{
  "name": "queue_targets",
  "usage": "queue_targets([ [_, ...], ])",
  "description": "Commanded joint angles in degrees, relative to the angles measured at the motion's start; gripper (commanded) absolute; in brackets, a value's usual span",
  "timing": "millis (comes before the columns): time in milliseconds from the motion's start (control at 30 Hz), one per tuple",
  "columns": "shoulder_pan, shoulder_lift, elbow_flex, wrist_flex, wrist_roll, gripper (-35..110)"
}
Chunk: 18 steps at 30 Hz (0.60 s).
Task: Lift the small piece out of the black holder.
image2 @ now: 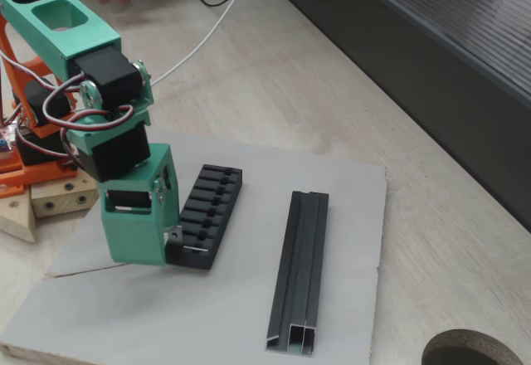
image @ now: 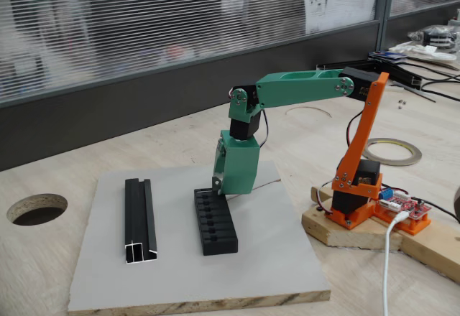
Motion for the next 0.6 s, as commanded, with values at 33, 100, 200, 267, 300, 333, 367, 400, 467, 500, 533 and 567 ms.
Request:
queue_targets([
  [33, 0.5, 2.9, -0.9, -0.1, 0.1, 46],
  [100, 0.5, 4.3, -0.8, -0.1, 0.1, 46],
  [200, 0.5, 4.8, -0.8, 0.0, 0.1, 46],
  [267, 0.5, 4.8, -0.8, 0.0, 0.1, 46],
  [300, 0.4, 4.8, -0.8, 0.0, 0.1, 46],
  [333, 0.4, 4.8, -0.8, 0.0, 0.1, 46],
  [367, 0.4, 4.8, -0.8, 0.0, 0.1, 46],
  [400, 0.4, 4.8, -0.8, 0.0, 0.1, 46],
  [467, 0.4, 4.7, -0.8, -0.2, 0.1, 46],
  [500, 0.4, 4.7, -1.1, -0.2, 0.1, 46],
  [533, 0.4, 4.6, -1.7, -0.2, 0.1, 46],
  [567, 0.4, 4.0, -2.5, -0.1, 0.1, 46],
])
